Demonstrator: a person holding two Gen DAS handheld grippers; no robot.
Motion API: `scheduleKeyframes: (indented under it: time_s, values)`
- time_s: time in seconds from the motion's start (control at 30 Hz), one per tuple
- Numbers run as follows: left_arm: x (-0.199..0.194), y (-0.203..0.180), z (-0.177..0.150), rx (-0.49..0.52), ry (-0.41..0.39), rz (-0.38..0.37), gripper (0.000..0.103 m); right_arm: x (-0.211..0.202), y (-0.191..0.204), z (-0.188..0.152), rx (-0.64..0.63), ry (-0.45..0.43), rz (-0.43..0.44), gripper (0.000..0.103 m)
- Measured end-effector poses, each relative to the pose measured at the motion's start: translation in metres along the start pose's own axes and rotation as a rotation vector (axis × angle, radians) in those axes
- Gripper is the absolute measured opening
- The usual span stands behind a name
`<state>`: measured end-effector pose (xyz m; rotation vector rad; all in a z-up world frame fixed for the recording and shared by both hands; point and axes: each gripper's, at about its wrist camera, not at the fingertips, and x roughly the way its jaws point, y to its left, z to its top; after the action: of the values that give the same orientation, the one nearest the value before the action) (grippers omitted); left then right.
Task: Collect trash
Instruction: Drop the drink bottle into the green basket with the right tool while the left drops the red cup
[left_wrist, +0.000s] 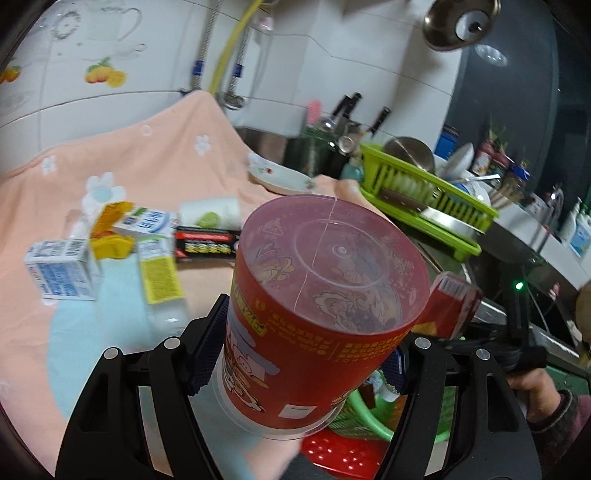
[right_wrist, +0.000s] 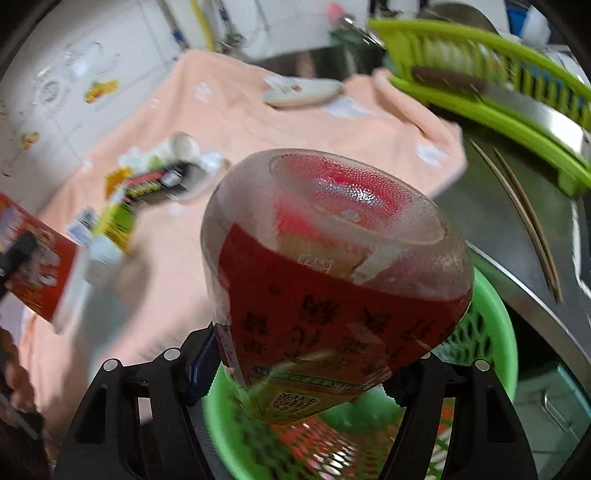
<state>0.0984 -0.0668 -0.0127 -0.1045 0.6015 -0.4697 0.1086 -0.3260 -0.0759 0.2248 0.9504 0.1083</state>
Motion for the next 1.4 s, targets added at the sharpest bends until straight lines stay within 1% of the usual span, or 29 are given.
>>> scheduleKeyframes:
  time_s: [0.1,0.2,0.33,0.4,0.5,0.6,0.77,1.0,1.2,1.4]
  values:
    - [0.008,-0.010,-0.004,0.009,0.021,-0.016,0.070,0.008,-0.018,-0.014,0.038,0.023,-0.014,0.069]
    - [0.013,-0.018,-0.007,0.020,0.036,-0.027,0.070,0.017,-0.026,-0.022,0.067,0.041,-0.017,0.069]
    - [0.016,-0.025,-0.010,0.032,0.048,-0.034,0.070,0.031,-0.033,-0.031,0.052,0.051,-0.085,0.069]
    - [0.018,-0.027,-0.013,0.037,0.055,-0.032,0.070,0.036,-0.038,-0.031,0.066,0.053,-0.086,0.068]
    - [0.020,-0.028,-0.015,0.035,0.065,-0.032,0.070,0.038,-0.046,-0.030,0.097,0.033,-0.076,0.069]
    - [0.023,-0.031,-0.016,0.037,0.072,-0.033,0.070,0.037,-0.047,-0.028,0.097,0.025,-0.090,0.070]
    - [0.028,-0.037,-0.020,0.047,0.088,-0.047,0.070,0.028,-0.047,-0.031,0.073,0.007,-0.114,0.070]
    - [0.039,-0.056,-0.030,0.075,0.127,-0.085,0.070,0.006,-0.050,-0.039,0.064,-0.031,-0.125,0.071]
    - [0.059,-0.077,-0.043,0.098,0.190,-0.128,0.071,-0.016,-0.055,-0.045,0.080,-0.074,-0.127,0.074]
    - [0.083,-0.094,-0.058,0.096,0.269,-0.156,0.071,-0.039,-0.064,-0.051,0.077,-0.122,-0.160,0.075]
